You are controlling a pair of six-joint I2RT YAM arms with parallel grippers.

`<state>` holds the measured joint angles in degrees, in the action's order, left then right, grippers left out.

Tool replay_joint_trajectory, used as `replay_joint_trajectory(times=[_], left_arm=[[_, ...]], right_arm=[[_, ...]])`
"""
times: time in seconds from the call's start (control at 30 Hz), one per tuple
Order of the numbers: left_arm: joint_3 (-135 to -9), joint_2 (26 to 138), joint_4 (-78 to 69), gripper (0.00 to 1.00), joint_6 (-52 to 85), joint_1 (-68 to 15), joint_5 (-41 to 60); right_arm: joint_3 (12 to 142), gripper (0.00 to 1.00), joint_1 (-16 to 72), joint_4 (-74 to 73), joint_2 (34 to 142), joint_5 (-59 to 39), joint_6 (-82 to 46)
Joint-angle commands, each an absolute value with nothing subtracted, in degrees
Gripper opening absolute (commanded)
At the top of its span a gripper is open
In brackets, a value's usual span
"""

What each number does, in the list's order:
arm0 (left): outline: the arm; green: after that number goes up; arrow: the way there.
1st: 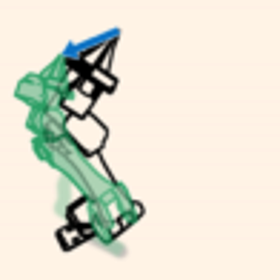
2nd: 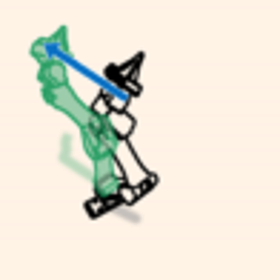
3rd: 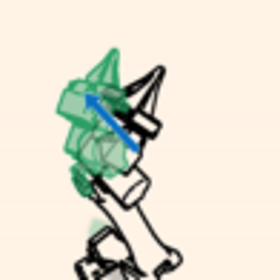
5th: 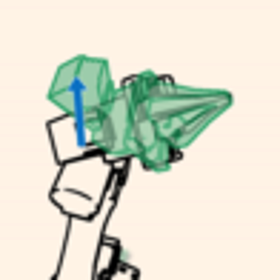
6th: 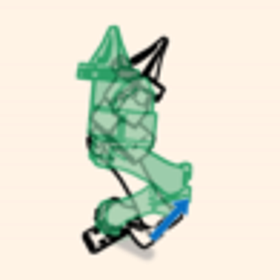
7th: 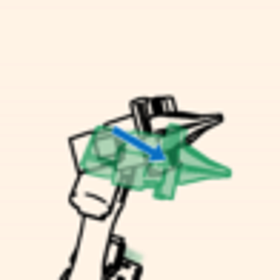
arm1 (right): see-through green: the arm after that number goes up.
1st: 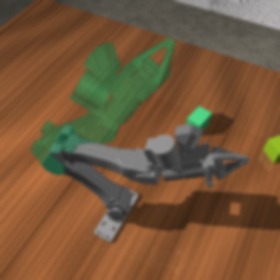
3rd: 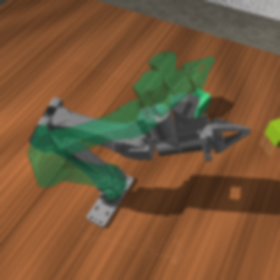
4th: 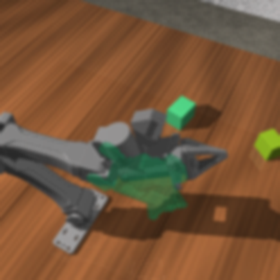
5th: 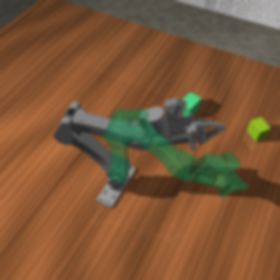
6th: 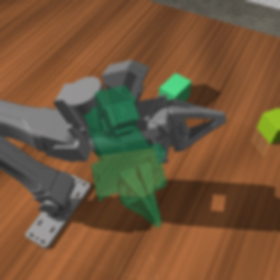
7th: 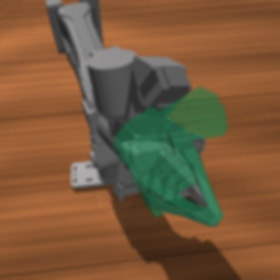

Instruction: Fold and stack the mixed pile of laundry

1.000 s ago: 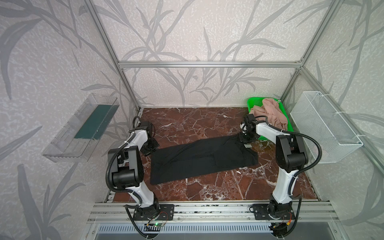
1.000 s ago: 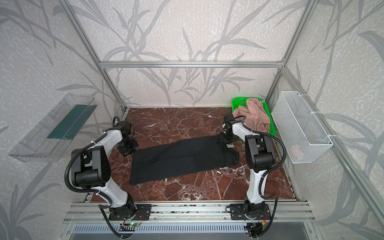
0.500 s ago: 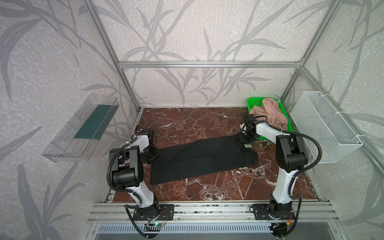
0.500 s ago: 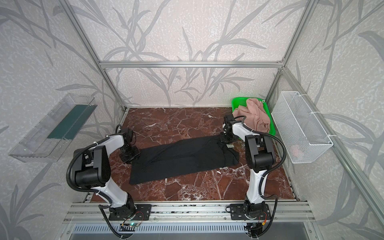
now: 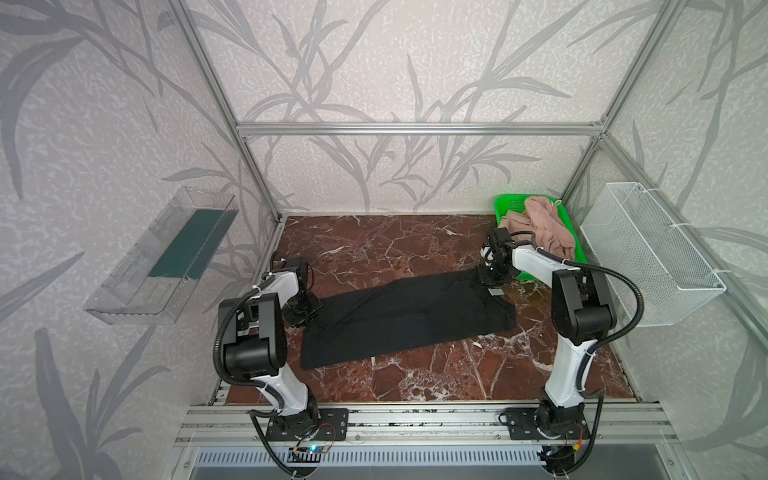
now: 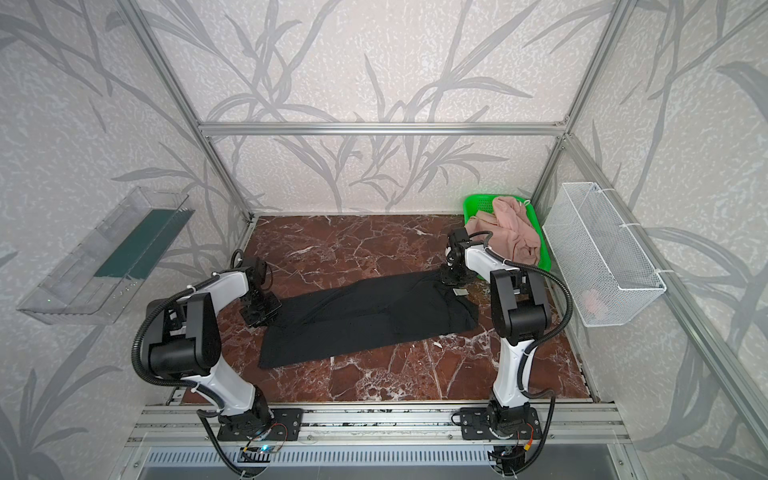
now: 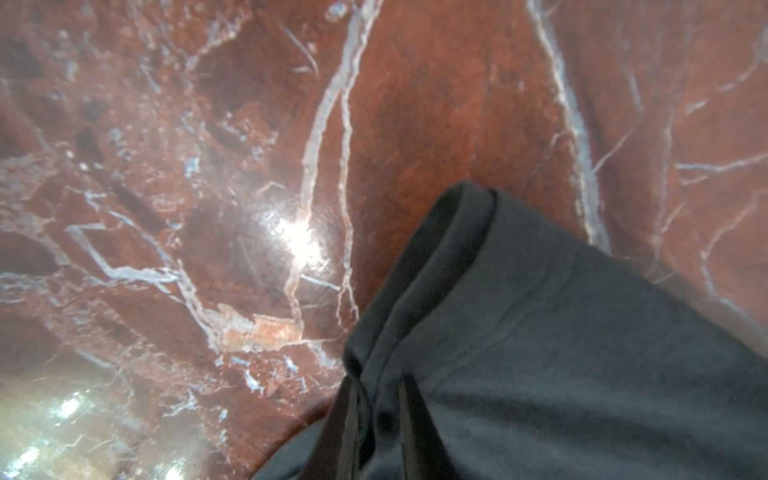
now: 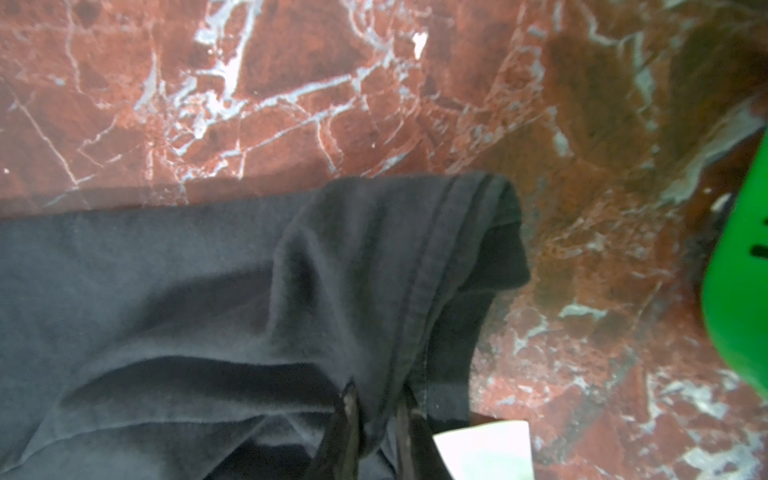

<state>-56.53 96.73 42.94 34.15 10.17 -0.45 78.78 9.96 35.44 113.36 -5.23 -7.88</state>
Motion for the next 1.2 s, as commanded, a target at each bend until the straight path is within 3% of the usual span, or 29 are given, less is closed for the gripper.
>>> replay_joint_trajectory(times=[0.0,0.27,1.0,1.07,1.17], left_arm=[[-57.38,95.56,47.00,0.23,34.52,10.28,-3.47],[-58.13,91.80,50.14,0.27,34.28,10.20,-3.88],[-54.75,95.94,46.54,0.20,34.60,10.14,1.68],[-54.69,95.78,46.50,0.18,34.67,10.19,1.32],[-55.42,95.36,47.22,0.00,34.70,10.15,0.21]], right_arm=[[78.93,0.18,9.40,36.14,114.38,-5.52,-7.47],[78.93,0.18,9.32,35.99,114.29,-5.68,-7.41],[78.84,0.18,8.75,36.02,114.10,-5.65,-7.32],[78.76,0.18,8.70,35.97,114.13,-5.63,-7.30],[78.75,0.18,8.68,35.99,114.15,-5.63,-7.30]])
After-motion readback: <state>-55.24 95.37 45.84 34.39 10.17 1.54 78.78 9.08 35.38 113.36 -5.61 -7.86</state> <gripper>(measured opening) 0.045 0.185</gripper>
